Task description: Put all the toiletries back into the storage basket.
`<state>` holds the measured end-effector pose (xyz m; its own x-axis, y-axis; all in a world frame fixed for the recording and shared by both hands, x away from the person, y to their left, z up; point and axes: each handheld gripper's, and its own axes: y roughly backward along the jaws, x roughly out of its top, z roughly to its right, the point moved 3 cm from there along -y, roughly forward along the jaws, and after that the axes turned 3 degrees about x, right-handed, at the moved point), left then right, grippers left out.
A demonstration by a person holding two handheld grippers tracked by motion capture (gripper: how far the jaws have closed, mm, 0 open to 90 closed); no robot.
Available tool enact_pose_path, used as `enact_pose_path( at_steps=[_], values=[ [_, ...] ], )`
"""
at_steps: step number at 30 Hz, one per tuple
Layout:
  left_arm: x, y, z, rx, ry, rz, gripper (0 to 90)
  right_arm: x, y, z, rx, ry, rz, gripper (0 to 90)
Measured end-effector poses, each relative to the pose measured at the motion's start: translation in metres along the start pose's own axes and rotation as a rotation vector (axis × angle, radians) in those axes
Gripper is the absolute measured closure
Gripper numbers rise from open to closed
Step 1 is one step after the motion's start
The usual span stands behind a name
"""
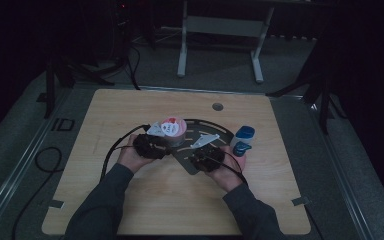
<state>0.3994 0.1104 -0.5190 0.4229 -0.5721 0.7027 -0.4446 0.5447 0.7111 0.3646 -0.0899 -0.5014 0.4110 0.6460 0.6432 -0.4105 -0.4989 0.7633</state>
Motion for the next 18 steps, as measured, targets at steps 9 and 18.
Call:
enact_pose_path(
  at_steps=[9, 18],
  values=[
    [-0.018, -0.006, 0.01, -0.017, -0.007, -0.014, 56.3, -0.008, 0.031, -0.006, 0.007, 0.025, 0.054, 88.2],
    [-0.037, -0.01, 0.014, -0.047, 0.002, -0.036, 56.5, -0.019, 0.066, 0.007, -0.039, 0.03, 0.066, 90.0]
  ],
)
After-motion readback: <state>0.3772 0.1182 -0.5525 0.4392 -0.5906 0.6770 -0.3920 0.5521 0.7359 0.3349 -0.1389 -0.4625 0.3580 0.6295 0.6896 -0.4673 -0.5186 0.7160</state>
